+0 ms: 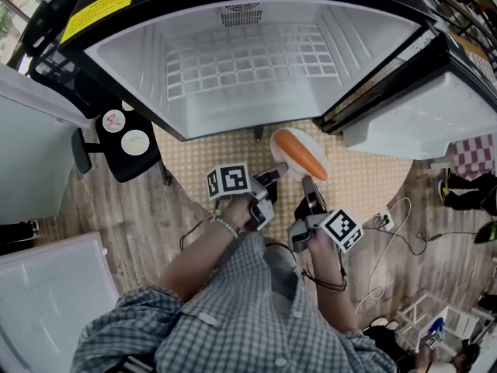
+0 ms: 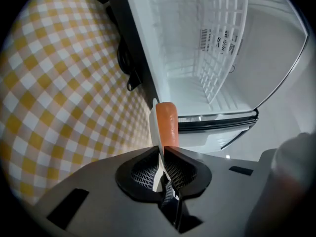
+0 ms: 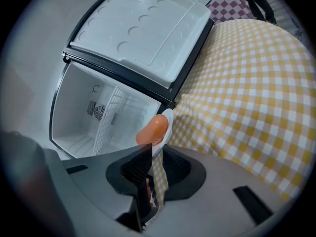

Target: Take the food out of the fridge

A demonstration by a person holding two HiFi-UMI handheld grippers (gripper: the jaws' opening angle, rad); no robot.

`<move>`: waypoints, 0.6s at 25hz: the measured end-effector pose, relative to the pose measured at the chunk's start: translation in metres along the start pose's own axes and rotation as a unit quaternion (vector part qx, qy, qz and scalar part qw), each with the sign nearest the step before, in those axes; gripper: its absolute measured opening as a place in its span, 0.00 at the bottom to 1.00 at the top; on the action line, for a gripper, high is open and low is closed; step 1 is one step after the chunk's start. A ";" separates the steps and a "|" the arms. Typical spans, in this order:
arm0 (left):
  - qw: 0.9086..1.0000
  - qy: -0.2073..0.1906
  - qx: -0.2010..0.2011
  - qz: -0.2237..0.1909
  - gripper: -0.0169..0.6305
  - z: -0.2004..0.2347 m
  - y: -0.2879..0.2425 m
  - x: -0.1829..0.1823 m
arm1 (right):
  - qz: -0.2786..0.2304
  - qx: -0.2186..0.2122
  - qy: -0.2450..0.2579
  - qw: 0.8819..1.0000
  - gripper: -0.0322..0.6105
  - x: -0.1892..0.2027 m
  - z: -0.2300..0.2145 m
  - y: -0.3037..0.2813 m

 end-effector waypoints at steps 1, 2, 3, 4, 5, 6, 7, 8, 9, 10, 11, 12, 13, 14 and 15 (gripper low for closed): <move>1.000 0.002 -0.004 0.003 0.08 0.003 -0.001 0.000 | 0.003 0.003 0.003 1.000 0.14 -0.001 -0.003 -0.002; 1.000 0.004 -0.009 0.005 0.08 0.005 -0.002 0.001 | 0.006 0.006 0.006 1.000 0.14 -0.002 -0.007 -0.003; 1.000 0.006 -0.014 0.007 0.08 0.008 -0.003 0.001 | 0.010 0.009 0.004 1.000 0.14 -0.003 -0.009 -0.005; 1.000 0.007 -0.019 0.009 0.08 0.010 -0.004 0.001 | 0.013 0.012 -0.003 1.000 0.14 -0.002 -0.012 -0.006; 1.000 0.008 -0.025 0.011 0.08 0.013 -0.005 0.001 | 0.016 0.015 -0.011 1.000 0.14 -0.002 -0.015 -0.008; 0.999 0.009 -0.031 0.012 0.08 0.015 -0.006 0.000 | 0.020 0.018 -0.015 1.000 0.14 -0.003 -0.017 -0.011; 0.999 0.009 -0.037 0.013 0.08 0.017 -0.008 0.000 | 0.024 0.022 -0.016 0.999 0.14 -0.004 -0.019 -0.013; 0.999 0.011 -0.042 0.014 0.09 0.019 -0.008 0.000 | 0.028 0.027 -0.015 0.999 0.14 -0.005 -0.020 -0.015; 0.999 0.012 -0.046 0.015 0.09 0.021 -0.009 0.001 | 0.033 0.033 -0.014 0.999 0.14 -0.005 -0.022 -0.017; 0.999 0.012 -0.050 0.016 0.08 0.022 -0.010 0.001 | 0.039 0.041 -0.012 0.998 0.14 -0.006 -0.023 -0.018; 0.998 0.012 -0.054 0.018 0.08 0.024 -0.010 0.001 | 0.045 0.048 -0.009 0.998 0.15 -0.006 -0.024 -0.019; 0.998 0.012 -0.057 0.019 0.08 0.024 -0.011 0.001 | 0.050 0.054 -0.007 0.997 0.15 -0.007 -0.024 -0.020; 0.998 0.012 -0.060 0.021 0.08 0.025 -0.011 0.001 | 0.054 0.060 -0.006 0.997 0.15 -0.008 -0.025 -0.021; 0.998 0.013 -0.064 0.023 0.08 0.026 -0.012 0.002 | 0.057 0.066 -0.006 0.996 0.16 -0.008 -0.026 -0.022; 0.997 0.015 -0.068 0.025 0.08 0.027 -0.012 0.002 | 0.060 0.073 -0.007 0.996 0.16 -0.008 -0.027 -0.022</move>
Point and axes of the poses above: the fingertips, and each gripper's own axes: y backward along the fingers, z to its left, x out of its underside, the point moved 10 cm from there along y, backward along the fingers, and after that the axes turned 9 degrees about -y, right-handed, at the moved point
